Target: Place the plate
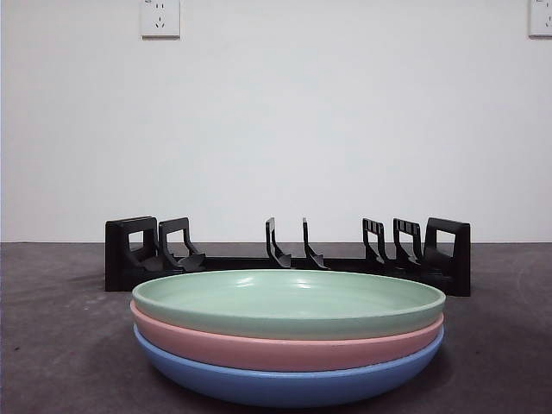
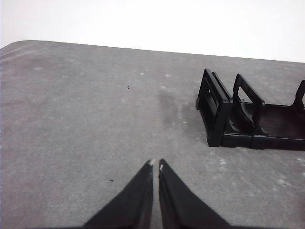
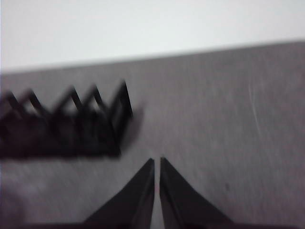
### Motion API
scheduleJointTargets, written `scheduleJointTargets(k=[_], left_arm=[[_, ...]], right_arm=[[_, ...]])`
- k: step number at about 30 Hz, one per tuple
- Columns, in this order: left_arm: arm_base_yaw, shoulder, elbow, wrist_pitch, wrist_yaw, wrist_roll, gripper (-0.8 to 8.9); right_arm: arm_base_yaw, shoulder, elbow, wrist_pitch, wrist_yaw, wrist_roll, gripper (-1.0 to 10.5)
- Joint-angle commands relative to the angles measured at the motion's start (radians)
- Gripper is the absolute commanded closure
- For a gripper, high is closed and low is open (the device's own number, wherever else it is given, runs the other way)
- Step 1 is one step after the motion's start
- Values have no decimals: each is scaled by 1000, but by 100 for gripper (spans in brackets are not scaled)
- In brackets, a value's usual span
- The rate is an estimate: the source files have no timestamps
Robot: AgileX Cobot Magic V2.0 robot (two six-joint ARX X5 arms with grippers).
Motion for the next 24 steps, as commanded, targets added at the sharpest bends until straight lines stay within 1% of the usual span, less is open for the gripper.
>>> scheduleJointTargets(k=[1,4,6,9,13,24], left_arm=[[2,-1,-19,-8,-3,6,794],[2,-1,-19,-8,-3,6,794],[2,-1,-19,-8,-3,6,794],[2,-1,-19,-9,-3,6,794],[2,-1,-19,-9,-3,6,794],[2,-1,-19,-9,-3,6,794]], right_arm=[[1,-2,-35,24,3,-58,928],[6,-2,-72,60,4,-87,928],[8,-2,-79,97,3,-132,928],[8,-2,-90,144,5,-165,928],[8,-2,-90,144,5,-182,928],[8,-2,-90,145,3,-182,928]])
